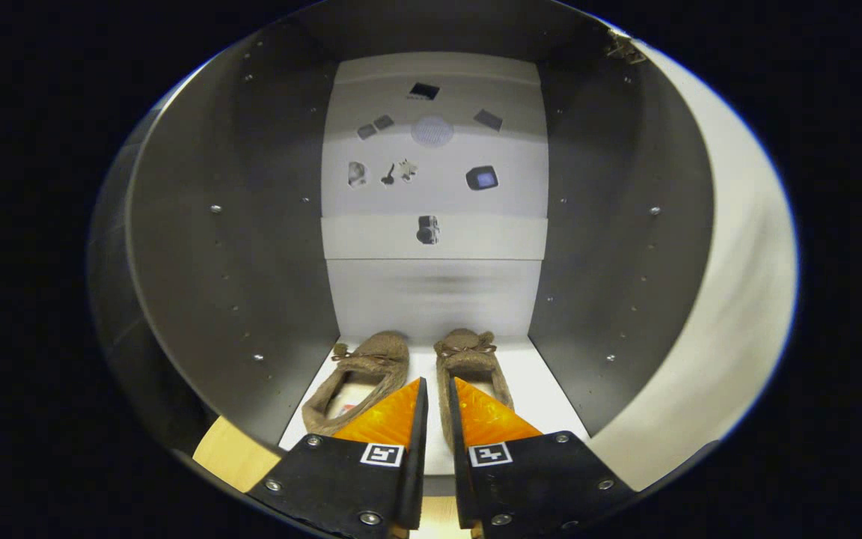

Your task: Open the shoe cabinet door, grab the shoes and put them into the shoe cabinet, then close the shoe cabinet door.

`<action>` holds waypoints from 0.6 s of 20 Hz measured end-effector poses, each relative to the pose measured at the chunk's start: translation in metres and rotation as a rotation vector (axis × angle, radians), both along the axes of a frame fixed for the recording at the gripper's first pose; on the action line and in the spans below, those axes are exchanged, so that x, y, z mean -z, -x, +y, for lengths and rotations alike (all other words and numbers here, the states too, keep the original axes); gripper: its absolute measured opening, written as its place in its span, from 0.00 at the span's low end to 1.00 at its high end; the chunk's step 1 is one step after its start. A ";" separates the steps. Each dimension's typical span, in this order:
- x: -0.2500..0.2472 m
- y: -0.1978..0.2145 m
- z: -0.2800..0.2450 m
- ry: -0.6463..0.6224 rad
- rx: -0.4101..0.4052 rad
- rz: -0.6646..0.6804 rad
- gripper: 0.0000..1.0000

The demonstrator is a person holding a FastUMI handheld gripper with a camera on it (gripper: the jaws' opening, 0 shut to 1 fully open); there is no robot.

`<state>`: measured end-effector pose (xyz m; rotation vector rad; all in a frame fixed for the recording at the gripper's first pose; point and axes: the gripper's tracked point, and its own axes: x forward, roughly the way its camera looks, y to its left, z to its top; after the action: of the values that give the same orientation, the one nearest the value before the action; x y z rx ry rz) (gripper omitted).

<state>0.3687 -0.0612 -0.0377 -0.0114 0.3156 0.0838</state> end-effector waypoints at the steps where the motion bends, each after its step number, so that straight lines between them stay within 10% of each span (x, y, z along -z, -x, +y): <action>1: -0.009 0.017 -0.001 0.003 0.005 -0.016 0.18; 12: -0.064 0.232 -0.032 0.019 0.102 -0.153 0.20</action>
<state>0.1366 -0.0930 0.0264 -0.0202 0.1640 -0.0215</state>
